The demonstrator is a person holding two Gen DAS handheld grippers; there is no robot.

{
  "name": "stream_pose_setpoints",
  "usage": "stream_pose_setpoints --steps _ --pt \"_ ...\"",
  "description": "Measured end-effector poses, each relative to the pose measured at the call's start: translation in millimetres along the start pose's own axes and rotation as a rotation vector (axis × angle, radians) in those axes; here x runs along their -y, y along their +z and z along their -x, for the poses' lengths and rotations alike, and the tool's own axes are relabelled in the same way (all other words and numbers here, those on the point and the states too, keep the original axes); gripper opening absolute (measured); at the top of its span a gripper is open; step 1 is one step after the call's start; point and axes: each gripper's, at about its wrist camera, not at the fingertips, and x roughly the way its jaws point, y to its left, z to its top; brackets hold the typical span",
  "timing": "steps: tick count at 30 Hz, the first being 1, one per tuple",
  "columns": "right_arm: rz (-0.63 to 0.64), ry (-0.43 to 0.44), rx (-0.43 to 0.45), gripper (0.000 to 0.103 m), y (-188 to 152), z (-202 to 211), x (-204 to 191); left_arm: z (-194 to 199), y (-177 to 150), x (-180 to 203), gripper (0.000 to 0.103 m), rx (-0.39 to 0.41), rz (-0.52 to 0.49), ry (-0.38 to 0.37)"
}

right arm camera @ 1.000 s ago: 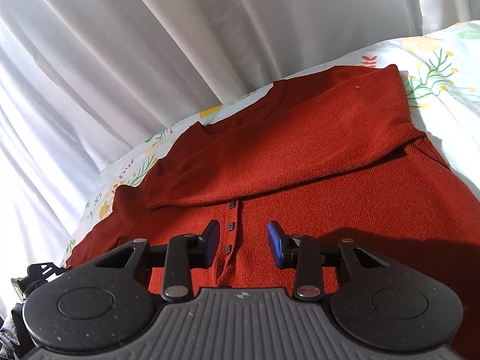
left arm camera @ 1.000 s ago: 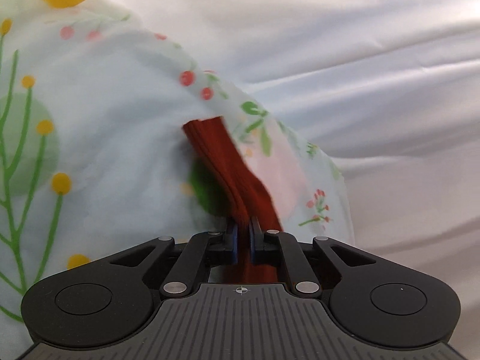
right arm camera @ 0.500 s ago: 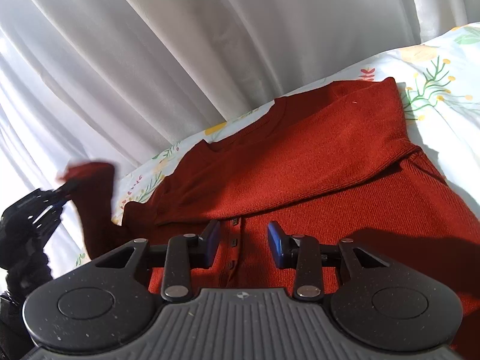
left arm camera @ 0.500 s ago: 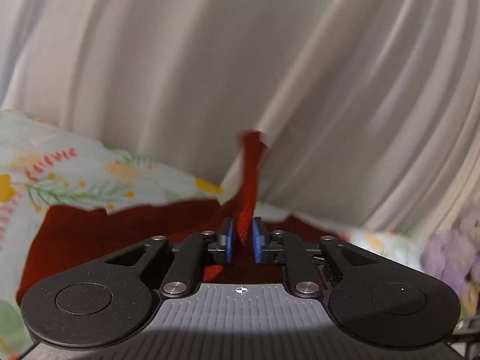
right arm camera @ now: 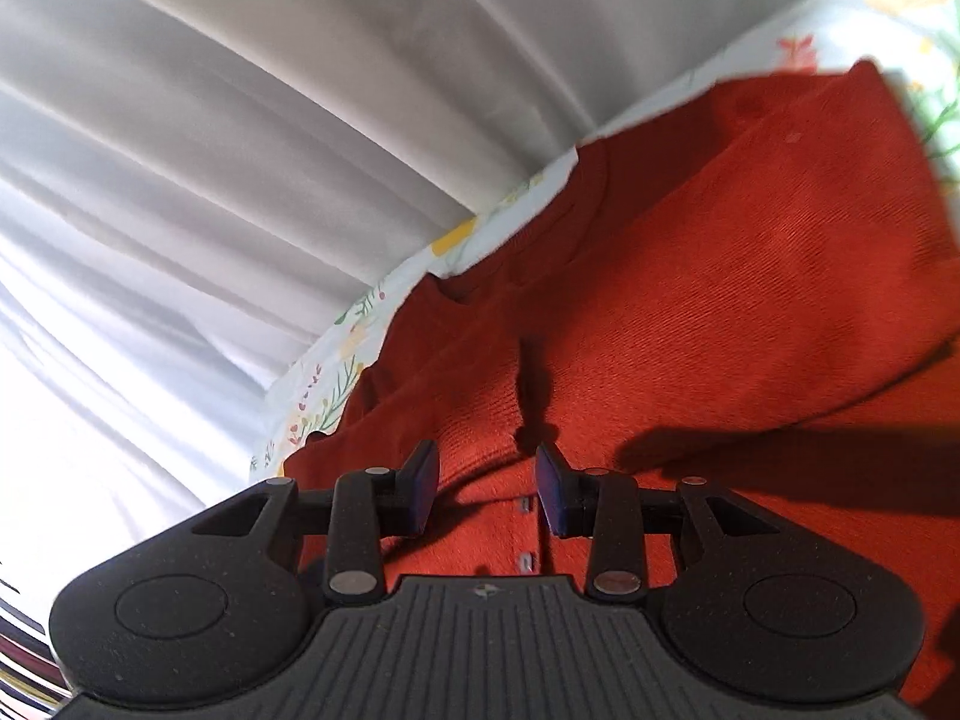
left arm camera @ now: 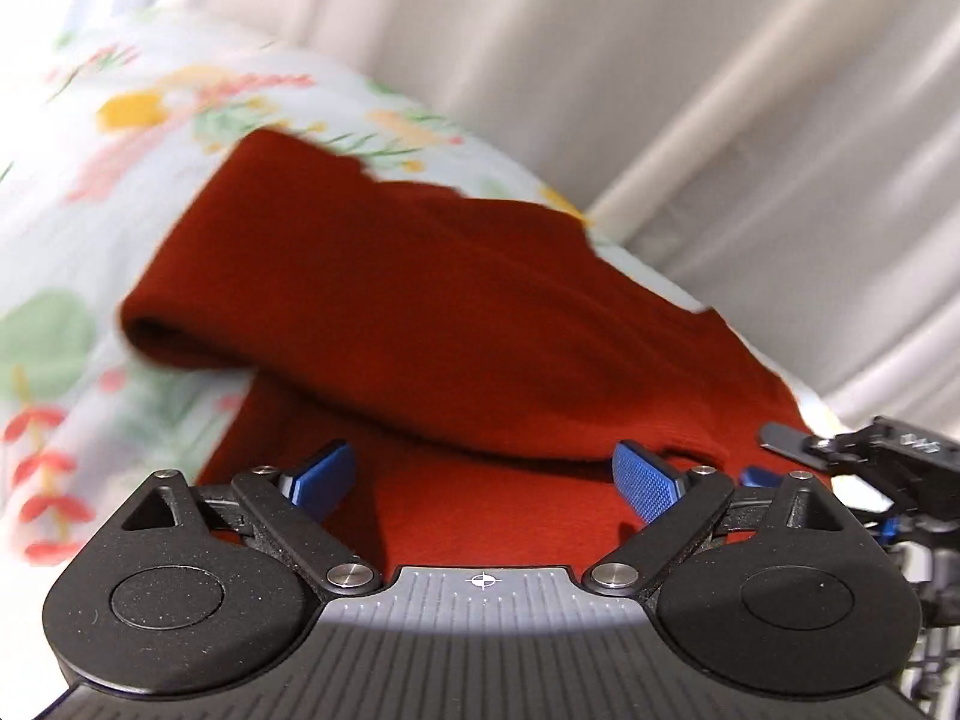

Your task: Fold small clothes

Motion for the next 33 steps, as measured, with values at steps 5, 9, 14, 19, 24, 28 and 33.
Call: stream_pose_setpoints --steps 5,9,14,19,24,28,33 --pt "-0.008 -0.029 -0.033 0.035 8.0 -31.2 3.0 2.9 -2.8 -8.7 0.099 0.015 0.037 -0.025" --pt "-0.033 -0.011 -0.035 0.035 12.1 -41.4 0.6 0.5 -4.7 -4.5 0.1 0.02 0.007 -0.017" --pt "0.109 -0.07 0.006 0.004 13.1 -45.1 -23.1 3.1 -1.0 -0.5 0.1 0.019 0.019 -0.002" --pt "0.352 -0.25 0.296 0.004 11.7 5.8 -47.5 6.7 8.4 5.1 0.1 0.06 -0.023 0.009" --pt "0.347 -0.409 0.329 0.004 22.8 28.1 -14.6 1.5 9.6 4.7 0.1 0.031 -0.01 0.002" --pt "0.275 -0.432 0.308 0.004 29.0 38.7 16.2 0.6 9.2 6.9 0.1 0.016 -0.025 0.004" --pt "0.203 -0.369 0.241 0.013 30.0 29.9 33.4 -2.8 12.2 13.1 0.1 0.009 -0.048 0.009"
